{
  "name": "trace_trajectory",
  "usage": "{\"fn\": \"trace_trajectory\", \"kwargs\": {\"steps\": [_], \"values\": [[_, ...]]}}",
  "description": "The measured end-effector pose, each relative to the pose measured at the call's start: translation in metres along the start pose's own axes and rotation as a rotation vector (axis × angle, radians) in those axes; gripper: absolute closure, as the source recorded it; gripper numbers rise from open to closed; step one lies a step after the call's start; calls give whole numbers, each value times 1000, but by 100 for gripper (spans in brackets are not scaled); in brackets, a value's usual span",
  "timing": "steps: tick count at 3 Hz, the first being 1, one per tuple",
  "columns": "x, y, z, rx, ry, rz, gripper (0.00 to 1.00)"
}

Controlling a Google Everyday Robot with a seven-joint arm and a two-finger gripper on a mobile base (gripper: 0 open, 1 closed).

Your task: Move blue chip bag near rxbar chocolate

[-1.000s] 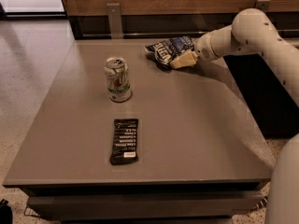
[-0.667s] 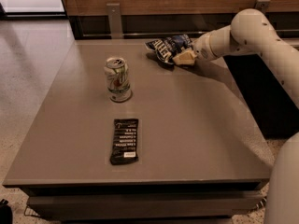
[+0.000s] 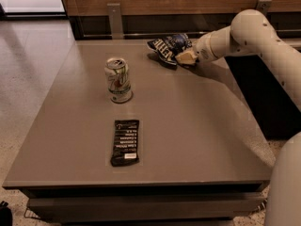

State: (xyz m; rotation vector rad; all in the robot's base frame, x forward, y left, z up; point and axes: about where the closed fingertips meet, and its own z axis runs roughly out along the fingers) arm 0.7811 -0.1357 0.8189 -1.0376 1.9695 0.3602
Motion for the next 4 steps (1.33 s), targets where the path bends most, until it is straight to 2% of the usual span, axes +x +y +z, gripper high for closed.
{"fn": "trace_trajectory", "kwargs": {"steps": [4], "values": [[-1,0,-1,0,0,0,100]]}}
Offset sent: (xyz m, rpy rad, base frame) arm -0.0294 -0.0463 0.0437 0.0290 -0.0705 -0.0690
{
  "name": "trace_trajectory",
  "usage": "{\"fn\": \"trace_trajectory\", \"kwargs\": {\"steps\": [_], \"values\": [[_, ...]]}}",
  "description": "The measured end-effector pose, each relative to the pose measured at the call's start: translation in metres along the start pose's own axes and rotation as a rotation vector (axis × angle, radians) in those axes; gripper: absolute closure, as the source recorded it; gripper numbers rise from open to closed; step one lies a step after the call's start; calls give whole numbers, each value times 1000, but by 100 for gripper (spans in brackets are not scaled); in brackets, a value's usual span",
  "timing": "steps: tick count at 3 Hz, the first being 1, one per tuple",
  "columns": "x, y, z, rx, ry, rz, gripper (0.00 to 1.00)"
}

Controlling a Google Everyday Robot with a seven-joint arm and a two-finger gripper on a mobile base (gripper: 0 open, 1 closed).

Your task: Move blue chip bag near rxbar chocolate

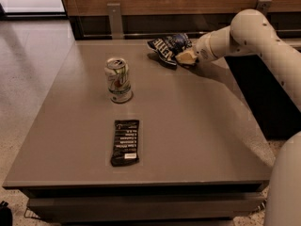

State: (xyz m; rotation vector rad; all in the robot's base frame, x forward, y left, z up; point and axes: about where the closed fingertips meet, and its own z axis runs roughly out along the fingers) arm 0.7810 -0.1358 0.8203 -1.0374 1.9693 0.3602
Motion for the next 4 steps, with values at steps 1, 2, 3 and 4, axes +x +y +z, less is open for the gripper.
{"fn": "trace_trajectory", "kwargs": {"steps": [1,2,3,4], "values": [[0,0,0,0,0,0,100],[0,0,0,0,0,0,100],[0,0,0,0,0,0,100],[0,0,0,0,0,0,100]]}}
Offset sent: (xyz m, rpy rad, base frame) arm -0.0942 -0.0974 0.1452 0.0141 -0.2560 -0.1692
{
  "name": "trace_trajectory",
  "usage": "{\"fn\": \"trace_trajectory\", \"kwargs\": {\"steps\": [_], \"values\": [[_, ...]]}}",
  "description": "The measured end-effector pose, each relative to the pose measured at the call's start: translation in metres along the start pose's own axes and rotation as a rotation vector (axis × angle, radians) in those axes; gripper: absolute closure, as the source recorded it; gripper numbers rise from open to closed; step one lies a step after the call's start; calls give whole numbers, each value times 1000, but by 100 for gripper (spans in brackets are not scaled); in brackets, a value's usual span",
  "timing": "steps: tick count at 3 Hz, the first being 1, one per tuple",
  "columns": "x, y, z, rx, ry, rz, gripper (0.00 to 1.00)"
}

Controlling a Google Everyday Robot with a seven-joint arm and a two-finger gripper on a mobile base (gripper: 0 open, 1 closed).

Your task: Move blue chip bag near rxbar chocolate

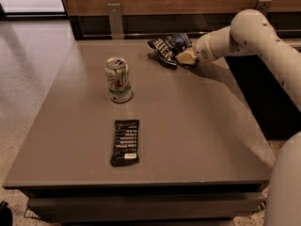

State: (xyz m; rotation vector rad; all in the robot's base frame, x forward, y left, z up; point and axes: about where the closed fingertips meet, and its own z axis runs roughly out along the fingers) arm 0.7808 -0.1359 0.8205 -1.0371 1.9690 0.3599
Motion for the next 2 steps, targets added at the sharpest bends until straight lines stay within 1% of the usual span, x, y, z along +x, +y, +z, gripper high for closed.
{"fn": "trace_trajectory", "kwargs": {"steps": [2], "values": [[0,0,0,-1,0,0,100]]}}
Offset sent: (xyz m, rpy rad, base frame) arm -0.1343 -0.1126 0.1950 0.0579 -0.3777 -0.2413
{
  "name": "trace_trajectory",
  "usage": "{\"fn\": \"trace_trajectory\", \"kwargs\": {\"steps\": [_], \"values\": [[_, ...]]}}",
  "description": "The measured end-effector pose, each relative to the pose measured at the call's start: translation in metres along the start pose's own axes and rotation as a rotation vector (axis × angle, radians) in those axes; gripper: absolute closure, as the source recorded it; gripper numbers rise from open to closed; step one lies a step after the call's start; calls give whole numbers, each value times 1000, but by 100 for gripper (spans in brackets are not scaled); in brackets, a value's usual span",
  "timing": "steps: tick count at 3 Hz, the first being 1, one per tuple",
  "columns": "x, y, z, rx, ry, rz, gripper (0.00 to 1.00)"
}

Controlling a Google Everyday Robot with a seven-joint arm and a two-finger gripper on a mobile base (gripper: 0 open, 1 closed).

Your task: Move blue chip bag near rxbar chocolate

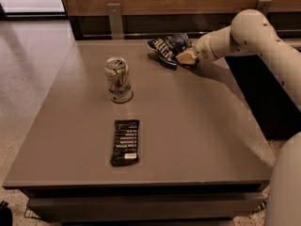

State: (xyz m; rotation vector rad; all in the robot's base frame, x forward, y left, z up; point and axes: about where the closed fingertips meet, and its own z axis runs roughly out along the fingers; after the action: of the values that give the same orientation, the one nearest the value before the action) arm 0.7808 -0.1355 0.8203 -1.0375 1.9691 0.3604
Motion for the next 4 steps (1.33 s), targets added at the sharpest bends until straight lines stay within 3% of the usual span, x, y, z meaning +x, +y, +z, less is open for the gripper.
{"fn": "trace_trajectory", "kwargs": {"steps": [2,4], "values": [[-22,-4,-19,11,33,-35,100],[-63,-6,-70,59,70,-101,100]]}}
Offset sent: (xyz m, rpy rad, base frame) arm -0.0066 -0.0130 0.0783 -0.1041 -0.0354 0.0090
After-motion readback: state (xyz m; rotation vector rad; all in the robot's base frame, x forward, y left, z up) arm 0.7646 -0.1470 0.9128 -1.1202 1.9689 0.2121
